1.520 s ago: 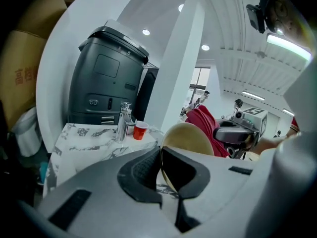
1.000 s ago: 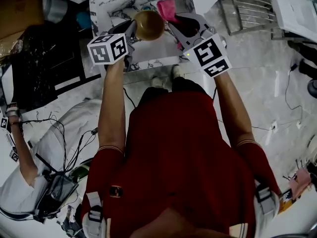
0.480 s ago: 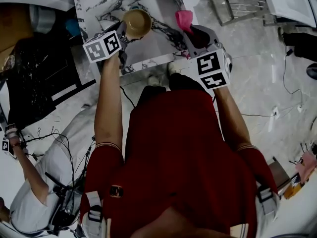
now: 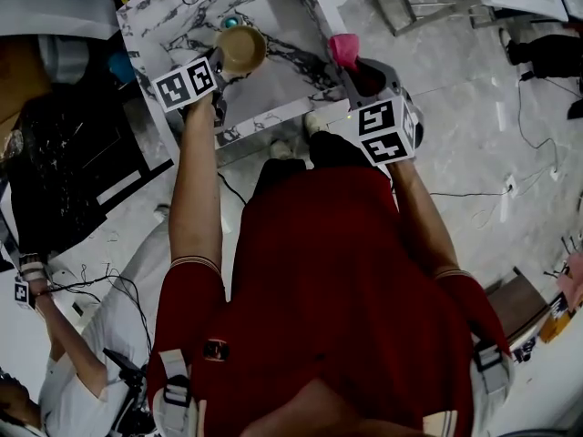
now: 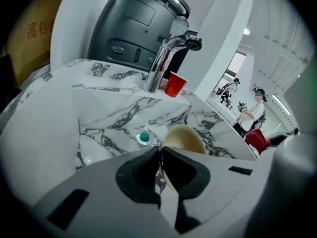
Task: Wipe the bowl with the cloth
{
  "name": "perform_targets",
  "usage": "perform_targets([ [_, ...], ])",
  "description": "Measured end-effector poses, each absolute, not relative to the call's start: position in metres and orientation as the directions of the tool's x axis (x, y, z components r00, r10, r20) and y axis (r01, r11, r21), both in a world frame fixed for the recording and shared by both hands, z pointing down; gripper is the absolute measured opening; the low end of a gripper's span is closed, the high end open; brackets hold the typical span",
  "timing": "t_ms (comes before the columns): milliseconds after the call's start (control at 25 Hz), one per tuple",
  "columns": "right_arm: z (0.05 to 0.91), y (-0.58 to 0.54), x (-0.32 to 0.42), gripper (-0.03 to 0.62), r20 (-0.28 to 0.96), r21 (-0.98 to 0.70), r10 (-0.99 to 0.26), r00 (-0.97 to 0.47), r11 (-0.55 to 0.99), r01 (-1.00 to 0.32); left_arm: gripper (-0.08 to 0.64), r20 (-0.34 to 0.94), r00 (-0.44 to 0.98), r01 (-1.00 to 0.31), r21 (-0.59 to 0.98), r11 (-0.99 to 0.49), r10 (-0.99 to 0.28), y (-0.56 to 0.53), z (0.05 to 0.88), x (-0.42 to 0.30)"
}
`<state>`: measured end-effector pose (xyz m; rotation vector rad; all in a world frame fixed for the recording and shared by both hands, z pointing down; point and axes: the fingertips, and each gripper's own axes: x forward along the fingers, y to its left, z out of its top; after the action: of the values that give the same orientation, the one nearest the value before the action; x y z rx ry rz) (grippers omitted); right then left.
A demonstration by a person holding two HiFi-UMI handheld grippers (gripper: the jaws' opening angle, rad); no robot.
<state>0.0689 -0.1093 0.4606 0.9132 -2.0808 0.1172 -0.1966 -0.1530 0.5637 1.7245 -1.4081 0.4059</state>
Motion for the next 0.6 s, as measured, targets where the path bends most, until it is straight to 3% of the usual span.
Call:
perform_targets([
  [600, 0.484, -0.111, 0.069, 0.088, 0.758, 0.258, -0.561, -0.332, 0.726, -0.637, 0.02, 0.776, 0.324, -0.919, 0.393, 0.012, -0.542, -0.151, 0.614, -0.197],
])
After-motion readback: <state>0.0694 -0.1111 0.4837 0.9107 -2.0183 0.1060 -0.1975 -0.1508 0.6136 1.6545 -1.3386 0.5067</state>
